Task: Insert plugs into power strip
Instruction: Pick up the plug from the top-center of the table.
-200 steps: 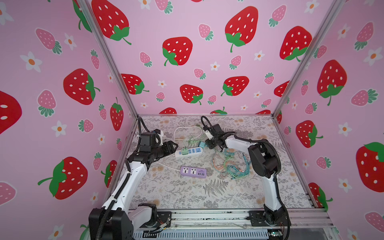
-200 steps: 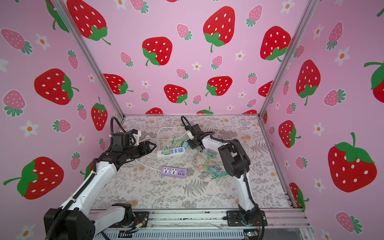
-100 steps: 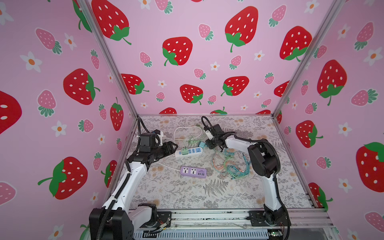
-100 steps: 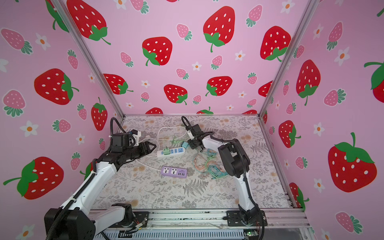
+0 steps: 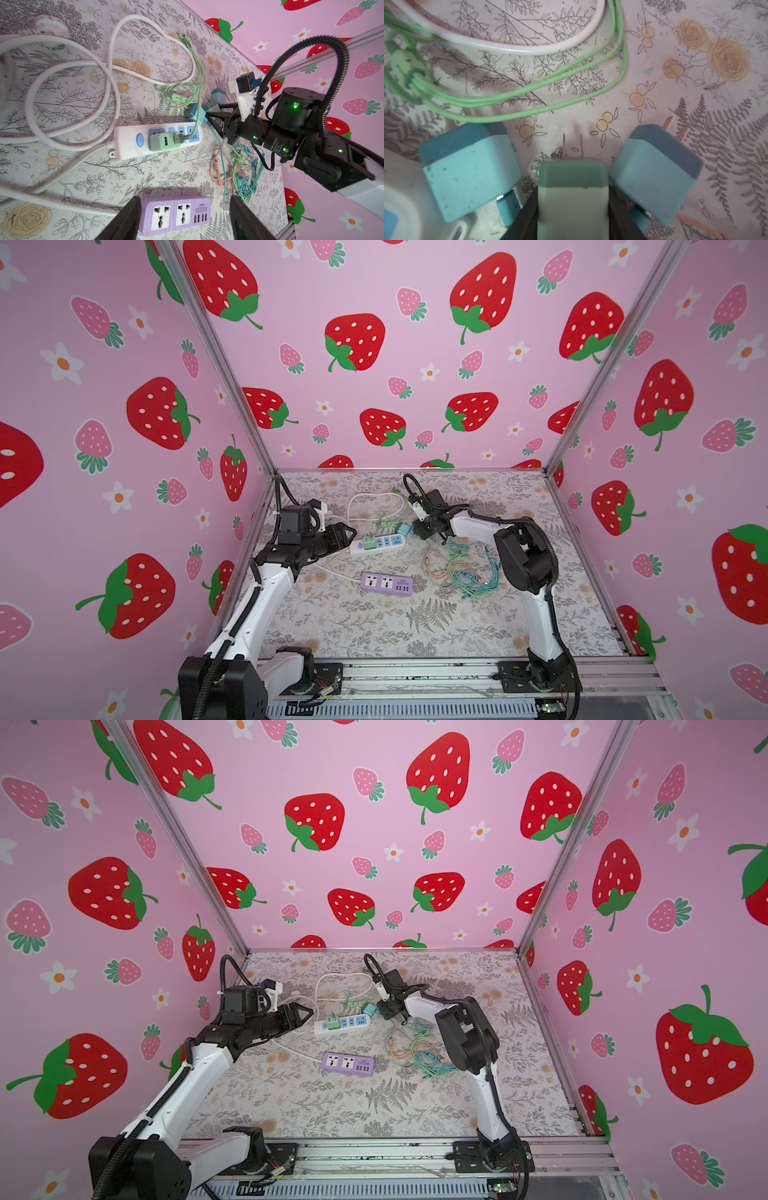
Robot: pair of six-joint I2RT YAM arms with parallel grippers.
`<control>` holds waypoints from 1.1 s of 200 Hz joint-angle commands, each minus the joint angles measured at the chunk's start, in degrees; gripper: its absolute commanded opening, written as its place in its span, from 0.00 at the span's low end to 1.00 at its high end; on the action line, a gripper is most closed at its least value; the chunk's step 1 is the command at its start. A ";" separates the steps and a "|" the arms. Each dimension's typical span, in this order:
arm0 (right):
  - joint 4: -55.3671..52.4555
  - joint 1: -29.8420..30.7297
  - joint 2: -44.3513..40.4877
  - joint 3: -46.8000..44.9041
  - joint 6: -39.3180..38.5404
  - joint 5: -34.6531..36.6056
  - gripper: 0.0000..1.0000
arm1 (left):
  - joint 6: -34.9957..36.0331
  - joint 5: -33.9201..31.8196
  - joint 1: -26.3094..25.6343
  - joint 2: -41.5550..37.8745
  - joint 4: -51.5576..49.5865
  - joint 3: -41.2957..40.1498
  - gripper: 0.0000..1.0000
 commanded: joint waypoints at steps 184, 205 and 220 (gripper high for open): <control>5.25 -0.27 -36.13 -5.48 -4.91 -15.88 0.29 | -3.36 14.75 2.02 -1.09 5.77 2.06 0.72; 5.71 -0.91 -37.60 -5.73 -3.61 -17.38 0.29 | -3.10 15.95 2.06 -1.20 5.67 2.05 0.72; 5.71 -1.49 -38.47 -5.81 -2.68 -19.57 0.29 | -3.10 17.13 1.99 -1.05 6.18 2.02 0.72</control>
